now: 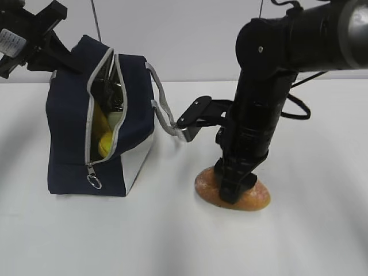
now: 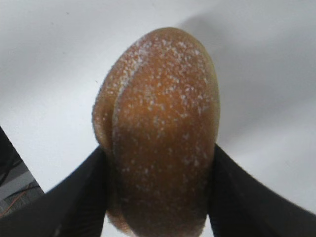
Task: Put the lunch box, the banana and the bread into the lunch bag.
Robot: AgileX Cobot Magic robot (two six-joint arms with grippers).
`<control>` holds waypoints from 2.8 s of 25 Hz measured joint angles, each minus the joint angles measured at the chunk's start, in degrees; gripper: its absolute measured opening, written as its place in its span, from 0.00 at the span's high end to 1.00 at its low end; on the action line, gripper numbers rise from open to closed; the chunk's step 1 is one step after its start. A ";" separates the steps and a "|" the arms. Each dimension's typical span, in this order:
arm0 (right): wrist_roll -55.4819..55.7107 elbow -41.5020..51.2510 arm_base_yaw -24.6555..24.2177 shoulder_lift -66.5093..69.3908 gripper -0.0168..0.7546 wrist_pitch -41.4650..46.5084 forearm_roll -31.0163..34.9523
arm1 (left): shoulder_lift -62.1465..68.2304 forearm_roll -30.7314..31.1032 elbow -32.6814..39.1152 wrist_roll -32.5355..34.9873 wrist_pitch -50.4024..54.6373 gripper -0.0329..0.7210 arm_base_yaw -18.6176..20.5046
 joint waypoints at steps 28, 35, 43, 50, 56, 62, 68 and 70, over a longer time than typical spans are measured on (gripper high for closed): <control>9.32 -26.50 0.00 7.71 0.46 -14.05 31.29 | 0.00 -0.16 0.00 0.00 0.89 0.96 0.00; 9.32 -26.50 0.00 12.68 0.36 -16.57 33.03 | 0.00 -0.22 0.00 0.00 1.35 0.96 0.00; 2.39 -26.98 0.11 14.01 0.18 -20.76 39.06 | 0.00 -0.27 0.00 0.00 1.98 0.96 0.00; 0.55 -29.29 0.11 14.01 0.13 -18.63 39.19 | 0.00 -0.27 0.00 0.00 2.26 0.96 0.00; 4.78 -35.78 -1.26 14.01 0.15 -9.83 34.54 | 0.00 -0.27 0.00 0.00 2.40 0.96 0.00; 14.67 -43.11 -2.78 14.01 0.30 -0.76 20.98 | 0.00 -0.27 0.00 0.00 2.47 0.96 0.00; 19.95 -43.52 -2.78 14.23 0.46 5.68 14.33 | 0.00 -0.27 0.00 0.00 2.47 0.96 0.00; 21.63 -43.61 -2.78 14.70 0.48 5.77 14.36 | 0.00 -0.27 0.00 0.00 2.47 0.96 0.00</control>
